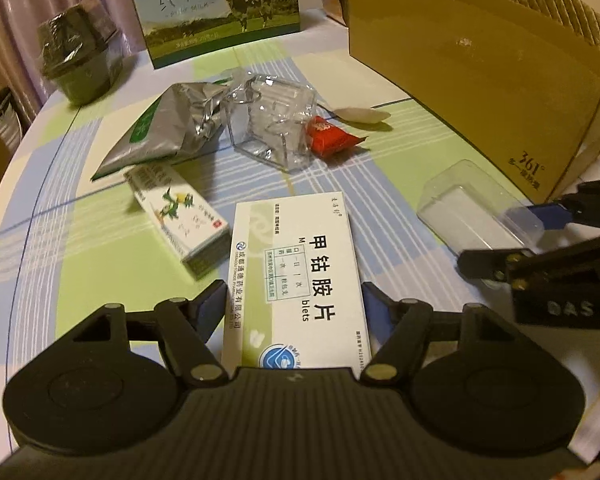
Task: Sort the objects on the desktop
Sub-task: 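Grasp the white medicine box with the left tool while the right tool holds the container, then carry the medicine box and clear container over the cardboard box with both tools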
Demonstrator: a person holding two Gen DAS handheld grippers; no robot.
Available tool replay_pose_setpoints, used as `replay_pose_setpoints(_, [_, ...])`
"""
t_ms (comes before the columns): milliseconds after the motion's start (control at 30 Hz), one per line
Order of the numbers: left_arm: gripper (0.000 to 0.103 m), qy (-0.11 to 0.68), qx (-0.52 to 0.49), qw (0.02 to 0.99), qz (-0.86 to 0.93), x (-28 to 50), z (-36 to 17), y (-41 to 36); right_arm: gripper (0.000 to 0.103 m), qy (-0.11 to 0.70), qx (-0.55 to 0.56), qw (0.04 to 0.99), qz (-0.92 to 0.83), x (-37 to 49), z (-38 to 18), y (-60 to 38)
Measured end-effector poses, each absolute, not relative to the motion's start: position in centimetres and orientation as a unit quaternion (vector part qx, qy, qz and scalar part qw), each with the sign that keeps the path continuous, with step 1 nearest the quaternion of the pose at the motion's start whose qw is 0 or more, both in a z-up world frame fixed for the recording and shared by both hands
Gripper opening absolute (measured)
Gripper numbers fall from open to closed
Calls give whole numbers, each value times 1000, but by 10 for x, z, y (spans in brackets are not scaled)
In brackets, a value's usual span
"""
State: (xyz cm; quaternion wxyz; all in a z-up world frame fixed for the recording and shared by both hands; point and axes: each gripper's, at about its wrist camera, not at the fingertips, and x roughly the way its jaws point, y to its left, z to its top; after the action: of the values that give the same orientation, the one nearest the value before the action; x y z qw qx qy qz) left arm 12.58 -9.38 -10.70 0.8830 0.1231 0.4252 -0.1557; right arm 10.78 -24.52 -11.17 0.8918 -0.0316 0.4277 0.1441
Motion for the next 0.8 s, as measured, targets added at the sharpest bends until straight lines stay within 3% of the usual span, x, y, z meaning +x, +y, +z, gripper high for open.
replay_pose_setpoints(300, [69, 424, 117, 886, -151, 132, -107, -91, 57, 424, -59, 893, 140, 118, -115, -234])
replay_pose_setpoints(400, [68, 427, 118, 884, -151, 132, -108, -91, 54, 426, -63, 892, 135, 117, -114, -233])
replay_pose_setpoints(800, [67, 425, 83, 889, -151, 106, -81, -84, 53, 402, -34, 906, 128, 79, -76, -248])
